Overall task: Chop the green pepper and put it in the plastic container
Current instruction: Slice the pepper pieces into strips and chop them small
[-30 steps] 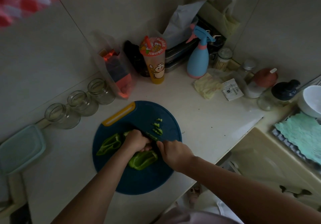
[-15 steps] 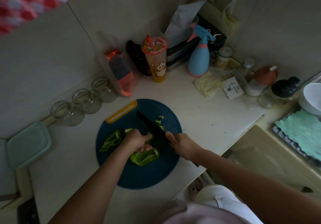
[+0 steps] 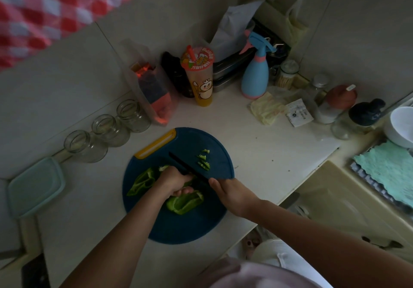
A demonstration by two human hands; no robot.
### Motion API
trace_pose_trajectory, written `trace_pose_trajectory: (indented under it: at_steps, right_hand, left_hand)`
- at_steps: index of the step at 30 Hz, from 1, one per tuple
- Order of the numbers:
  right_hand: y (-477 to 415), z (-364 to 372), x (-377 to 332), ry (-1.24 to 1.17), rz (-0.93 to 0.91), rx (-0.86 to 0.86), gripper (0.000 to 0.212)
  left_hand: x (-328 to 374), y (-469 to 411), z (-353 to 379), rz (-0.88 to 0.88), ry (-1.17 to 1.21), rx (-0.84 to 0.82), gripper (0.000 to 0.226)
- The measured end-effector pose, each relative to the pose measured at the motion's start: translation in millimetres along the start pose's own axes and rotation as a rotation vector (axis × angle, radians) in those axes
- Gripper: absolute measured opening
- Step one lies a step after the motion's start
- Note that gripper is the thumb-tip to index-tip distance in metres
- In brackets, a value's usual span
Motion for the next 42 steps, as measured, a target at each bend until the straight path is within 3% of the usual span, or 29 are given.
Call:
trace_pose_trajectory:
  at_steps: [4, 9, 15, 20, 26, 31, 42]
  right_hand:
    - [-3, -5, -5, 0.034, -0.009, -0.026, 0.055]
    - [-4, -10, -24, 0.107, -0.045, -0.051, 0.032]
    - [-18, 15, -33, 0.292, 0.022, -0.004, 0.046]
    - [-23, 1, -24, 0.069, 0.015, -0.006, 0.036]
    - [-10, -16, 6, -0.271, 0.240, -0.076, 0.055]
    - [-5, -19, 10, -0.153, 0.176, -0.081, 0.057]
    - [-3, -6, -3, -0.044, 0.059, -0.040, 0.057]
  left_hand:
    - [-1, -1, -1, 0.004, 0.007, -0.008, 0.028]
    - [-1, -2, -1, 0.008, 0.026, -0.013, 0.020]
    - [-3, -1, -4, 0.023, -0.044, 0.011, 0.022]
    - [-1, 8, -3, 0.095, 0.112, -0.061, 0.016]
    - [-2, 9, 4, 0.048, 0.251, -0.038, 0.013]
    - [-1, 9, 3, -0.056, 0.233, -0.033, 0.023]
    - [0, 9, 1, -0.077, 0.192, -0.016, 0.023]
Point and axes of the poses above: each hand's wrist, its own y-axis away from the middle knuckle, its own z-axis out of the palm, x = y × z, the point moved 4 cm from there along -y, towards the middle knuckle, and after that the axes turned 13 degrees about y, right-handed, at the moved point
